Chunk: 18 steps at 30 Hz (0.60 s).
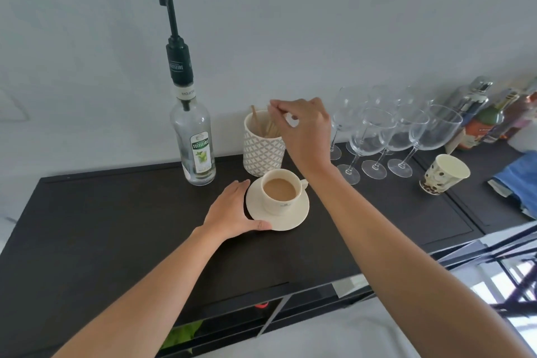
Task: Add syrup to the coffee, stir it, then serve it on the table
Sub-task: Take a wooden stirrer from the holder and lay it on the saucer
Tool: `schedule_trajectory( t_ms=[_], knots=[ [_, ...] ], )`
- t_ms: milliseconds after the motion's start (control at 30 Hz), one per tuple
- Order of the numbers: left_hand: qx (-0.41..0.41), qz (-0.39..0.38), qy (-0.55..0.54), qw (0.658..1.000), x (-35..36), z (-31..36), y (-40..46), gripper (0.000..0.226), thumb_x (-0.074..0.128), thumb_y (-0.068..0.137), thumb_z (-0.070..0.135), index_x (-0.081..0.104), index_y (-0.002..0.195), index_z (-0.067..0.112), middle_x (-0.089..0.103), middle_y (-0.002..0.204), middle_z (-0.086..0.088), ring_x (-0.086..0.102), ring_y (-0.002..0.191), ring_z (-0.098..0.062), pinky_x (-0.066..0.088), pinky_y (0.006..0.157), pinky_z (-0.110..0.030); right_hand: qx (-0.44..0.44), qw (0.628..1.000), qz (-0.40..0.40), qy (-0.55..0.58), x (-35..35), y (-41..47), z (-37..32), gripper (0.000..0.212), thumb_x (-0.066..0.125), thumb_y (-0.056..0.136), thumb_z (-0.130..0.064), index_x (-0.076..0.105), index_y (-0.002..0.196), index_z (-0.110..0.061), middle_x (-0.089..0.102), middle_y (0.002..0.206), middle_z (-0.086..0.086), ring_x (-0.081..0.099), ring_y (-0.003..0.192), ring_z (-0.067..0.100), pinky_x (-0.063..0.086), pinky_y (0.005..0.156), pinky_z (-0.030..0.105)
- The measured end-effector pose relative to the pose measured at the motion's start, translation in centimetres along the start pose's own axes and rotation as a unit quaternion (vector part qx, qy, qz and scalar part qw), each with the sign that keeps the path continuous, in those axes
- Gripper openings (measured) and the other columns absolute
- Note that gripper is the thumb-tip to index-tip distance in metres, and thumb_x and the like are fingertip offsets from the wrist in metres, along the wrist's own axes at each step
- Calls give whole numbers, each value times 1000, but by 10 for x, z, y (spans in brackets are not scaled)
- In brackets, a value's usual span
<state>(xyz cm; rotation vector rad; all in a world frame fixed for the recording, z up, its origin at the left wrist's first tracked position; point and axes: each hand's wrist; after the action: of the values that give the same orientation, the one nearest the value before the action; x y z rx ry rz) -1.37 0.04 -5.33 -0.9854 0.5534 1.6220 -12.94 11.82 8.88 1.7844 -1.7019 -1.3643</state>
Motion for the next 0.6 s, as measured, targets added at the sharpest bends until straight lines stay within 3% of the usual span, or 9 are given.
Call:
schedule_trajectory(
  t_ms=[100, 133, 233, 300, 367, 467, 600],
  knots=[
    [-12, -1, -5, 1000, -2, 6, -5, 129, 79, 57, 74, 17, 158, 22, 24, 163, 2, 13, 152, -16, 22, 120, -41, 44, 998, 16, 43, -27, 12, -5, 16, 74, 90, -28, 81, 101, -19, 77, 82, -8, 59, 75, 18, 45, 76, 11],
    [-18, -1, -6, 1000, -2, 8, -7, 127, 79, 59, 72, 17, 158, 23, 24, 164, 1, 14, 152, -16, 22, 119, -41, 70, 995, 25, 63, -38, 16, -5, 17, 73, 91, -28, 80, 104, -20, 77, 84, -9, 59, 74, 13, 43, 76, 8],
    [-27, 6, -13, 1000, -1, 14, -12, 122, 80, 62, 68, 17, 158, 25, 23, 164, 1, 16, 152, -17, 22, 119, -40, 155, 975, 68, 141, -71, 20, -2, 21, 74, 90, -29, 74, 111, -26, 76, 84, -8, 63, 68, 4, 50, 72, 17],
    [-31, 14, -16, 999, 0, 16, -15, 121, 81, 64, 66, 17, 158, 25, 23, 164, 2, 15, 152, -16, 22, 119, -40, 207, 959, 91, 172, -89, 12, 6, 23, 75, 89, -29, 69, 111, -30, 77, 82, -5, 68, 70, 11, 51, 72, 19],
    [-36, 25, -17, 999, 2, 17, -17, 120, 81, 65, 63, 17, 158, 25, 21, 164, 2, 14, 152, -14, 21, 120, -38, 261, 941, 102, 187, -102, -2, 19, 22, 77, 88, -28, 66, 107, -32, 77, 81, -4, 70, 75, 16, 53, 74, 23],
    [-45, 35, -23, 998, 8, 18, -22, 122, 82, 64, 62, 14, 159, 26, 18, 165, 5, 12, 152, -12, 21, 120, -37, 350, 912, 93, 193, -111, -32, 44, 19, 79, 86, -29, 66, 99, -31, 76, 79, -5, 68, 70, 10, 58, 73, 36],
    [-58, 41, -18, 997, 15, 18, -25, 132, 84, 58, 66, 8, 159, 27, 11, 166, 8, 9, 152, -10, 20, 120, -38, 430, 881, 67, 184, -111, -77, 66, 22, 80, 86, -27, 66, 102, -22, 78, 79, -5, 72, 74, 3, 60, 87, 46]
  ],
)
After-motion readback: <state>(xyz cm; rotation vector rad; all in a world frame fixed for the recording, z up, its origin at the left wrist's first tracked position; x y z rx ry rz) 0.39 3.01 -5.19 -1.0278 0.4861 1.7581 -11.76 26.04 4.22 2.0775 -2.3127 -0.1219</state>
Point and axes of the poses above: each hand's wrist, its own y-axis towards the middle knuckle, its own x-axis out of the palm, z = x × y
